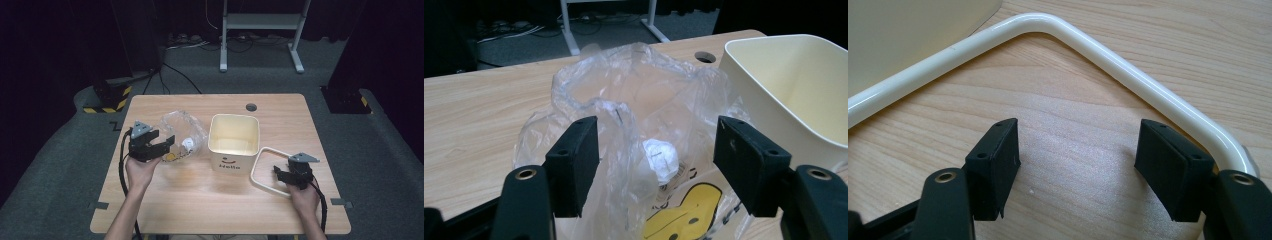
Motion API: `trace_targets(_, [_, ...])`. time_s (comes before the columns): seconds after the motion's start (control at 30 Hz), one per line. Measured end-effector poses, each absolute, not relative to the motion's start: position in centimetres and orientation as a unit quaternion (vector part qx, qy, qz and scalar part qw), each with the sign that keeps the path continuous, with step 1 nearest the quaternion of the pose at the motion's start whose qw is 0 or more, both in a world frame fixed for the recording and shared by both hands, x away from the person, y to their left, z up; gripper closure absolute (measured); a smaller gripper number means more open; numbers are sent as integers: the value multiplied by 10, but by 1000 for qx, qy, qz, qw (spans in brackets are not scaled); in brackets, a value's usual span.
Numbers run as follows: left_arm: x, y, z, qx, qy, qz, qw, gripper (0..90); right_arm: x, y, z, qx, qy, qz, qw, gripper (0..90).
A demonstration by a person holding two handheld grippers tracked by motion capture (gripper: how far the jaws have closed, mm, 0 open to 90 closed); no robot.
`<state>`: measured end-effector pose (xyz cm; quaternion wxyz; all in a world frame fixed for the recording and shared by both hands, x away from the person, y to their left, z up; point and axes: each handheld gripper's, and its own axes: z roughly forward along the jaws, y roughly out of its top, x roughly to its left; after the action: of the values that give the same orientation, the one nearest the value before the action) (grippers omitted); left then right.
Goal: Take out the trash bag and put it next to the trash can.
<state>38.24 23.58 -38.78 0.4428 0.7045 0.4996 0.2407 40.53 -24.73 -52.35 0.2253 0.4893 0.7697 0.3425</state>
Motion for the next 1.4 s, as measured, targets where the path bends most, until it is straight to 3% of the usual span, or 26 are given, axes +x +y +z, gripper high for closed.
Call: trace_targets(1.4, [337,254,-439,682,522,235,455,309,405,-247,-523,491,769,342,225,336])
